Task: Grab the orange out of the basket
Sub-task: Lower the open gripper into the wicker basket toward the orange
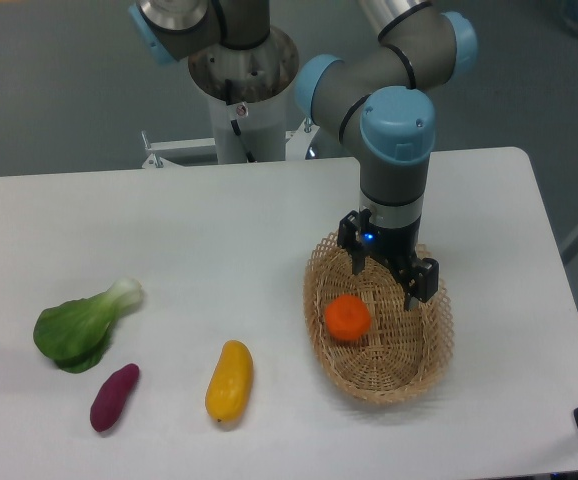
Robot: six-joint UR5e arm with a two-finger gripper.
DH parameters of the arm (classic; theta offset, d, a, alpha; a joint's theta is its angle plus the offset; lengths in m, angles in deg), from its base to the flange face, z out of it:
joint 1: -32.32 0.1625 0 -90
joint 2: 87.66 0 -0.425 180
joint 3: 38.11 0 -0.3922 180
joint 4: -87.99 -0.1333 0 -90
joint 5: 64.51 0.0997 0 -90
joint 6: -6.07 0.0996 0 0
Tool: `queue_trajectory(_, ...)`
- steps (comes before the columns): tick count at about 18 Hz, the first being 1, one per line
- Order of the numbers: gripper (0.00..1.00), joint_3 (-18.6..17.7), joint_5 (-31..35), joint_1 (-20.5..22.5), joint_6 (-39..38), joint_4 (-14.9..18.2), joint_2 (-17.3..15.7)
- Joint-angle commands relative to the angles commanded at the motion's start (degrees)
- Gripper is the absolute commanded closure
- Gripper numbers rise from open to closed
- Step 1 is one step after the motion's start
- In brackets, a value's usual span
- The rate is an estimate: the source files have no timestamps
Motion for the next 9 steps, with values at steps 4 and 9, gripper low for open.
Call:
queue_trajectory(4,0.0,-0.09,0.0,-0.17,0.17,-0.26,0.35)
queue_trajectory(9,0.0,-0.09,0.09,-0.26,3.49,-0.44,1.49)
